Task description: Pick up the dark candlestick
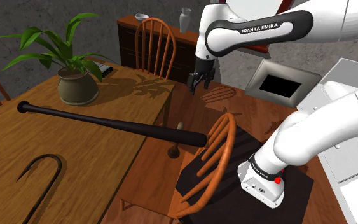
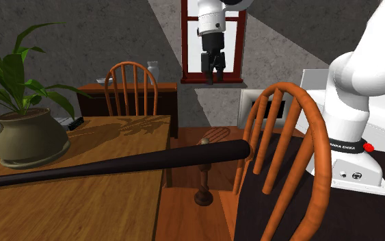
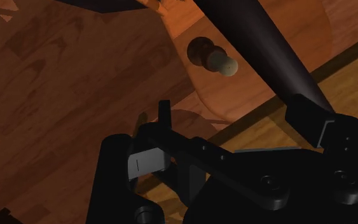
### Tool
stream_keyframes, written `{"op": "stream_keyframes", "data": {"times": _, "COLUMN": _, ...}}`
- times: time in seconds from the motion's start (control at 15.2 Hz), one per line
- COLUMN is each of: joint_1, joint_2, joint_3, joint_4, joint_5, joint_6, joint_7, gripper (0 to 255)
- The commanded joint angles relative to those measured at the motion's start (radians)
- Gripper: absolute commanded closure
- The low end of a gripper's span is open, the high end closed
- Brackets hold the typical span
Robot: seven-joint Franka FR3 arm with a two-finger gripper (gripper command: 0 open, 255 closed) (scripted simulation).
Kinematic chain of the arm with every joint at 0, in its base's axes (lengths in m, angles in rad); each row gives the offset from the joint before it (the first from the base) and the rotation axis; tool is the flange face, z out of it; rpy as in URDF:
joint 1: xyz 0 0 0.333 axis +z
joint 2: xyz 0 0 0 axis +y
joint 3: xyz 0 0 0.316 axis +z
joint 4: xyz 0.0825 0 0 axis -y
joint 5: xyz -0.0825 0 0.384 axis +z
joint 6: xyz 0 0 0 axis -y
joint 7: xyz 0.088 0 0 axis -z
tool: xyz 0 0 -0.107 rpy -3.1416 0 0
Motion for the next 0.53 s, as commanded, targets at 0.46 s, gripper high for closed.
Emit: {"op": "stream_keyframes", "data": {"times": 0.46, "joint_1": 0.022, "joint_2": 0.334, "joint_3": 0.044, "joint_4": 0.05, "joint_5": -0.018, "joint_6": 0.137, "joint_7": 0.078, "gripper": 0}}
